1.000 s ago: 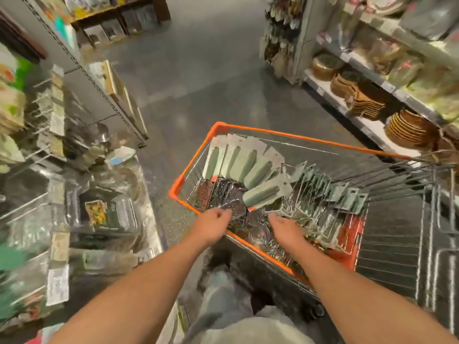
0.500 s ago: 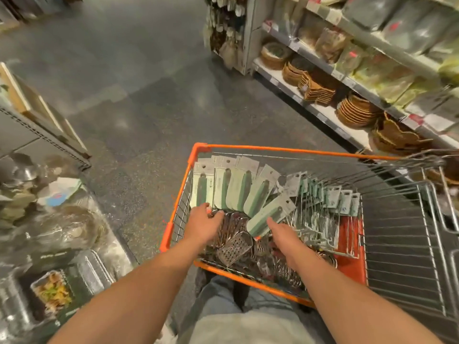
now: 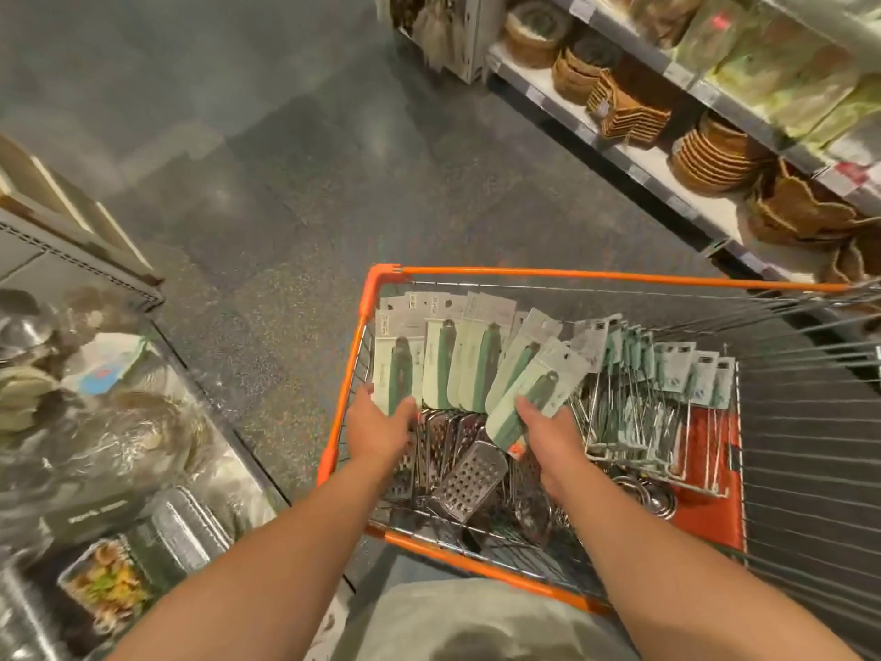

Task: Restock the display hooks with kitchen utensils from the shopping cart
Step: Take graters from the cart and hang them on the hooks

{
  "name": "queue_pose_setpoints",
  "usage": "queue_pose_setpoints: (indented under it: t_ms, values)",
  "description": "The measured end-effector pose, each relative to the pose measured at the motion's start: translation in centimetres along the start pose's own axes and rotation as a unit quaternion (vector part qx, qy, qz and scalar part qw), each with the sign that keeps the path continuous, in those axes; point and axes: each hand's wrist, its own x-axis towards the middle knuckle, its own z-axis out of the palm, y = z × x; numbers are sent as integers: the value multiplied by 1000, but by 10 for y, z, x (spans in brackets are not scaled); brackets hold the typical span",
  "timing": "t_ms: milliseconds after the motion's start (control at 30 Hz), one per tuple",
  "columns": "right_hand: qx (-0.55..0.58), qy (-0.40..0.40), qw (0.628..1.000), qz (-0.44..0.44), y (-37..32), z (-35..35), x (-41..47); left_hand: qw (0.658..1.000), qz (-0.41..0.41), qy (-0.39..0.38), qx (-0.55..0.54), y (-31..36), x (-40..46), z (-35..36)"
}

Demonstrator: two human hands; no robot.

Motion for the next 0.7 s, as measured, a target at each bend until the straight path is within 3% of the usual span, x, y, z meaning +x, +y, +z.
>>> queue_pose_setpoints:
  t_ms: [133,233,300,433,600,700]
  values:
    - [45,-32,998,7,-19,0,4,999,40,-10,22,11,-12,-4]
    - [47,-56,997,2,-34,-1,9,996,90,-6,-22,20,-15,-5]
    - [22,-52,998,-17,-44,0,7,991,105,-56,-57,29,-16,-5]
    - [-78,-25,995,-56,-42,11,5,989,56,-136,11,39,-8,18]
    - [-81,19,996,-27,-34,19,13,990,47,-111,73,38,-16,45]
    - [-65,3,998,-6,-27,16,21,993,42,-73,79,37,-22,51]
